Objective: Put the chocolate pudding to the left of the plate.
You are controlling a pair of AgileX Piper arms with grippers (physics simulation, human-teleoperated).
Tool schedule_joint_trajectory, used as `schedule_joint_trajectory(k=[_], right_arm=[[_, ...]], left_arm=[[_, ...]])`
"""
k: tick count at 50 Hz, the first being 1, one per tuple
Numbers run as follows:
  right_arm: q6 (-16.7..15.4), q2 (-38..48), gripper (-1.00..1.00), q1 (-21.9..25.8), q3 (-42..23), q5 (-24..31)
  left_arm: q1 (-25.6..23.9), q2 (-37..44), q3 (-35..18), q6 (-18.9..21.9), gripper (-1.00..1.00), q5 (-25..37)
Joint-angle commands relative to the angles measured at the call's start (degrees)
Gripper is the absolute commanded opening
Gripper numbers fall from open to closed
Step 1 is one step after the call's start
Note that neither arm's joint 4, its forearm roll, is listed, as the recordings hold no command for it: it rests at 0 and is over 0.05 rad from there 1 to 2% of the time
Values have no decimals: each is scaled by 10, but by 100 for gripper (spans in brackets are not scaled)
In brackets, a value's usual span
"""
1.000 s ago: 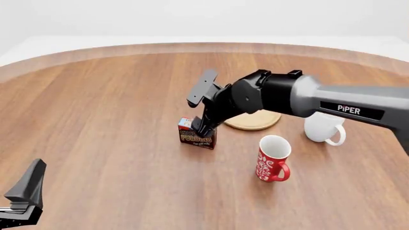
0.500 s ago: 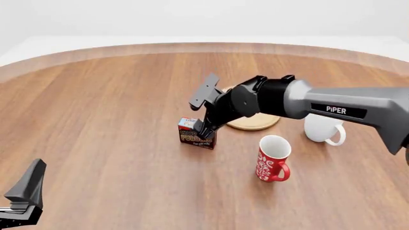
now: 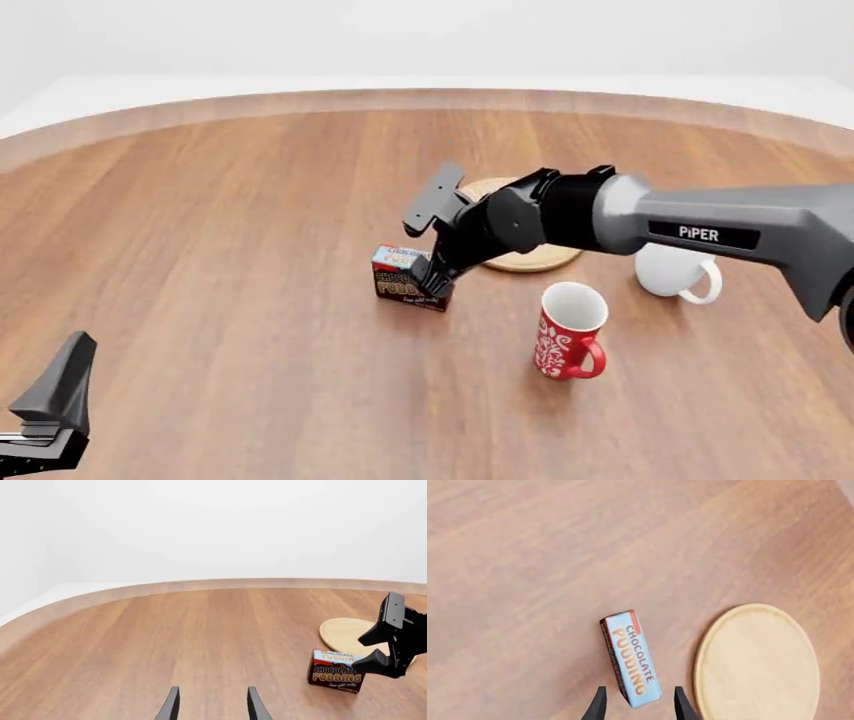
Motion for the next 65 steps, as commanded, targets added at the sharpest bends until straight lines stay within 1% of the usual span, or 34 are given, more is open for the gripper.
schedule_joint_trajectory(k=[1, 14, 21, 34, 35, 40, 65], right_arm=[[2, 4, 100, -4, 4, -6], [16, 8, 100, 2, 15, -23], [18, 5, 100, 9, 21, -26], [22, 7, 100, 6, 32, -34], [19, 7, 100, -8, 33, -33], [21, 10, 100, -11, 35, -37], [20, 34, 100, -12, 14, -41]], left_arm=[[0, 0, 0, 0, 100, 0], [0, 0, 0, 0, 100, 0], [0, 0, 0, 0, 100, 0], [0, 0, 0, 0, 100, 0], [0, 0, 0, 0, 100, 0], [0, 0, 0, 0, 100, 0], [0, 0, 0, 0, 100, 0]])
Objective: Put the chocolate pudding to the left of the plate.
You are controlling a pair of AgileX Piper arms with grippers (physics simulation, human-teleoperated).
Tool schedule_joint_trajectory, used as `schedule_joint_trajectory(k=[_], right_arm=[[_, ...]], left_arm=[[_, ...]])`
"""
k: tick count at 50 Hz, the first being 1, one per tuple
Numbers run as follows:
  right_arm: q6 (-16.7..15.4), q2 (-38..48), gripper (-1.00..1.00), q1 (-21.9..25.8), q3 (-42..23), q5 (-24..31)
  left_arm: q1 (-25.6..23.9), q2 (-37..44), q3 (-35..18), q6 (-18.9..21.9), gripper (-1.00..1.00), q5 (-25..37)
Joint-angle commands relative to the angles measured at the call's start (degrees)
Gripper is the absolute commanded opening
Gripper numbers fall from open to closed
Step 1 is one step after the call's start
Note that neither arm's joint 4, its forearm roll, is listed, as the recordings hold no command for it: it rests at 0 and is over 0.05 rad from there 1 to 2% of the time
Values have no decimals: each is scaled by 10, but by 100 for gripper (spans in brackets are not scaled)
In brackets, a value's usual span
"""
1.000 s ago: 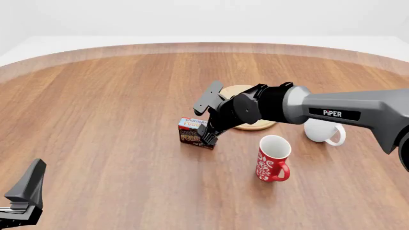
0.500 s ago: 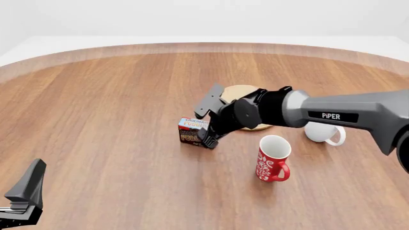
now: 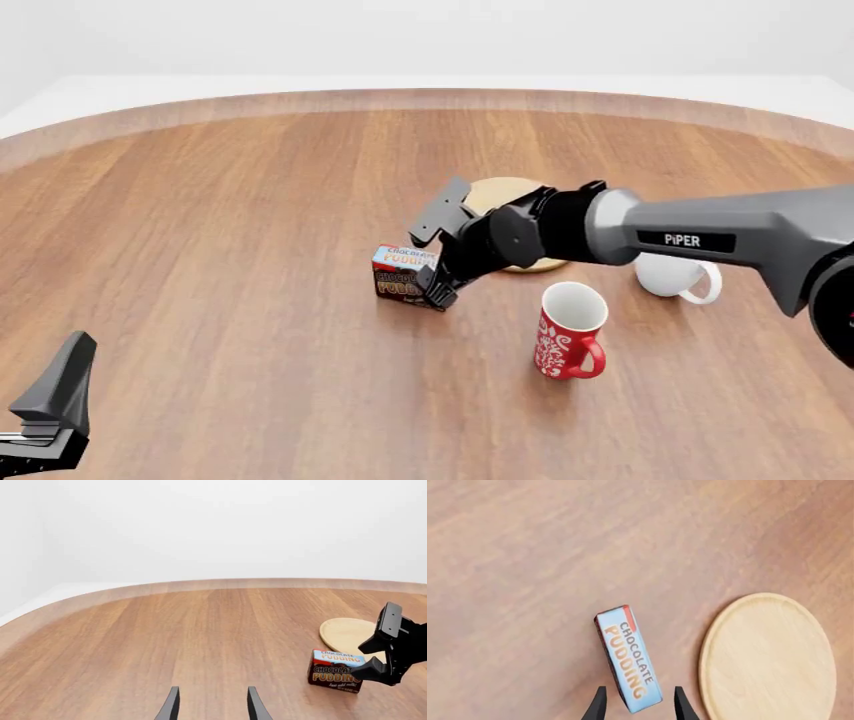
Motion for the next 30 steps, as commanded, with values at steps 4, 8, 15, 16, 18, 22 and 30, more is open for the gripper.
schedule_joint_trajectory(k=[4, 8, 15, 16, 18, 22, 30], right_arm=[[-1, 16, 100, -3, -14, -1], [0, 18, 100, -4, -14, -2], [3, 20, 100, -3, -10, -8], [3, 20, 100, -3, -10, -8], [4, 20, 100, -3, -9, -8], [4, 24, 100, -4, -9, -11], [10, 17, -100, 7, 6, -18]], left_arm=[[0, 0, 0, 0, 100, 0], [0, 0, 0, 0, 100, 0], [0, 0, 0, 0, 100, 0], [0, 0, 0, 0, 100, 0], [0, 0, 0, 0, 100, 0], [0, 0, 0, 0, 100, 0], [0, 0, 0, 0, 100, 0]])
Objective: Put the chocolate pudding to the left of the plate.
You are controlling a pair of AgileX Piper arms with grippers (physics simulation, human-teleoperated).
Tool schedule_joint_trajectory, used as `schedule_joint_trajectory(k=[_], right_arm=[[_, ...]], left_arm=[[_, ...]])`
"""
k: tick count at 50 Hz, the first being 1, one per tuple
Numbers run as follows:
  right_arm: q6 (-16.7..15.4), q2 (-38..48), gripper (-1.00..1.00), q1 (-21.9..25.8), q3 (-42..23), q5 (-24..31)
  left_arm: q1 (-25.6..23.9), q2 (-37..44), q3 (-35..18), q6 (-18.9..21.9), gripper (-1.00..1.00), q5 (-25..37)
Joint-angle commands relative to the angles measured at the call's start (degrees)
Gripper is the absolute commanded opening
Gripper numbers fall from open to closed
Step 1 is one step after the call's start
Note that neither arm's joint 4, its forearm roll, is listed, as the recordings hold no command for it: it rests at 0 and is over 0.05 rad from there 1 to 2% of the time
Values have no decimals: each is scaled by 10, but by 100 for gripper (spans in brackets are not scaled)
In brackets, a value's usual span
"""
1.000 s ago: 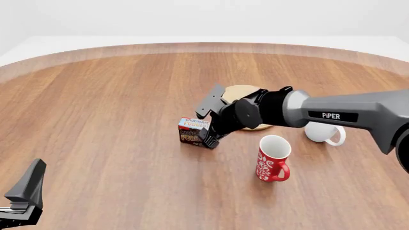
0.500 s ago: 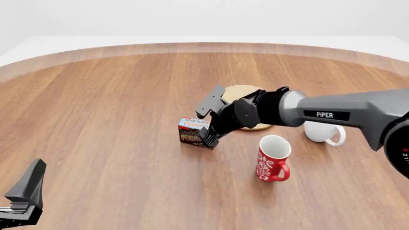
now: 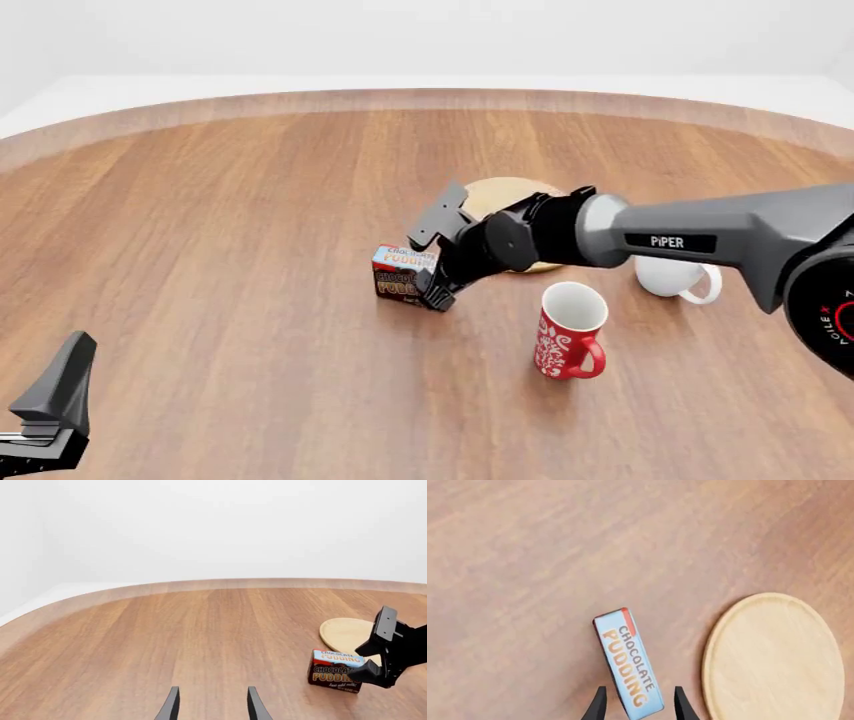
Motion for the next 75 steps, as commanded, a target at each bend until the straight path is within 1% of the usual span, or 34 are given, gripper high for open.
schedule_joint_trajectory(k=[1, 4, 9, 11, 20, 29, 39, 50, 58, 69, 71, 72, 74, 75], right_arm=[[6, -5, -100, 11, 16, -9], [7, -13, -100, 22, 34, -16], [6, -19, -100, 26, 48, -21], [11, -29, -100, 35, 60, -24], [6, -66, -100, 39, 78, -20], [-5, -102, -100, 31, 78, 0], [-22, -125, -100, 21, 61, 25], [-35, -130, -100, 11, 21, 54], [-44, -113, -100, 6, -20, 73], [-60, -53, -100, -7, -127, 119], [-65, -40, -100, -10, -145, 125], [-75, -31, -100, -14, -155, 129], [-71, -24, -100, -12, -170, 134], [-75, -17, -100, -13, -179, 137]], left_arm=[[0, 0, 0, 0, 100, 0], [0, 0, 0, 0, 100, 0], [0, 0, 0, 0, 100, 0], [0, 0, 0, 0, 100, 0], [0, 0, 0, 0, 100, 0], [0, 0, 0, 0, 100, 0], [0, 0, 0, 0, 100, 0], [0, 0, 0, 0, 100, 0], [0, 0, 0, 0, 100, 0], [0, 0, 0, 0, 100, 0], [0, 0, 0, 0, 100, 0], [0, 0, 0, 0, 100, 0], [0, 0, 0, 0, 100, 0], [0, 0, 0, 0, 100, 0]])
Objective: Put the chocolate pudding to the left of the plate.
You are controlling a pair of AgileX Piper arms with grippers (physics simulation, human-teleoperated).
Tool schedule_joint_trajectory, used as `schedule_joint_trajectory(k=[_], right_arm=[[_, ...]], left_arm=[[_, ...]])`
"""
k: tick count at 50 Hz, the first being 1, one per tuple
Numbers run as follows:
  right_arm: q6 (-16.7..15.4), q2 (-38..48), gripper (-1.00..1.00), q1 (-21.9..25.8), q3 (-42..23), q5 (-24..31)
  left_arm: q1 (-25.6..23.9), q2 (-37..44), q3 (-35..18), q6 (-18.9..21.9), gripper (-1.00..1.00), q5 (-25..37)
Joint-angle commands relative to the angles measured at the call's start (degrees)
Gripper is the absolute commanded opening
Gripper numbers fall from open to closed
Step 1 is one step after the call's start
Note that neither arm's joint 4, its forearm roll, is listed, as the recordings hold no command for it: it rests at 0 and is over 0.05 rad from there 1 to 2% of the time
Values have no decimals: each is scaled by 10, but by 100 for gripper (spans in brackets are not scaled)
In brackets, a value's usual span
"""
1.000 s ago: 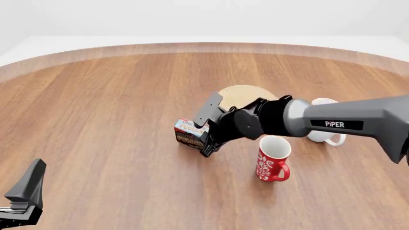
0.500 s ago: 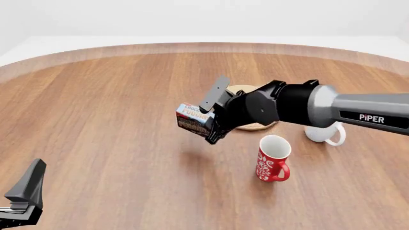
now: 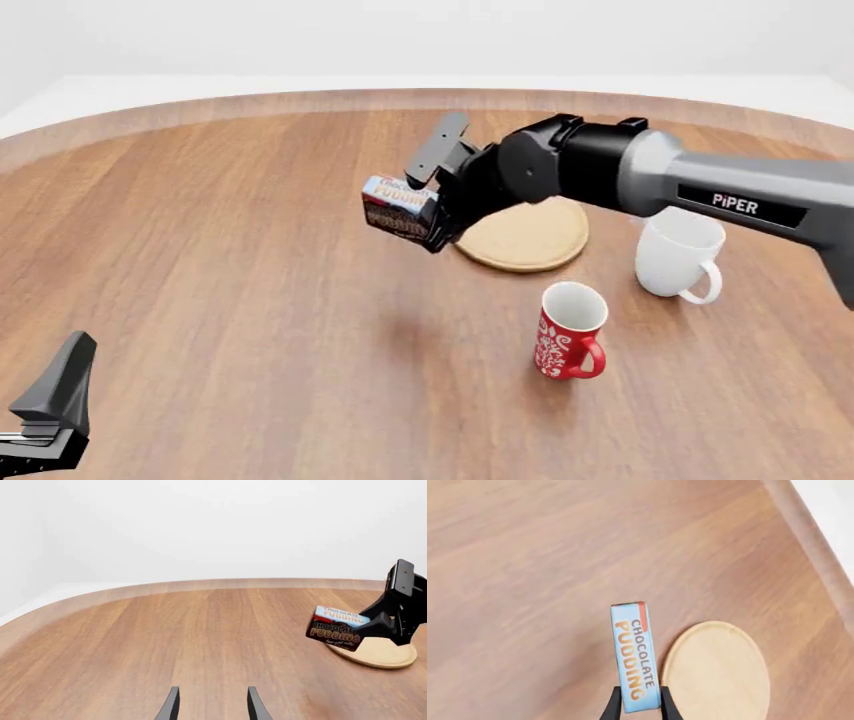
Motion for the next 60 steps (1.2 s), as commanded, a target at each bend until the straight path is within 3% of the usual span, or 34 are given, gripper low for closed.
schedule_joint_trajectory(k=[1, 20, 25, 41, 60], right_arm=[[-11, 56, -100, -11, -96, 37], [-25, 220, -100, -37, -328, 115], [-30, 276, -100, -45, -414, 149], [-46, 489, -100, -61, -790, 330], [-66, 518, -100, -60, -802, 353]], left_arm=[[0, 0, 0, 0, 100, 0], [0, 0, 0, 0, 100, 0], [0, 0, 0, 0, 100, 0], [0, 0, 0, 0, 100, 0], [0, 0, 0, 0, 100, 0]])
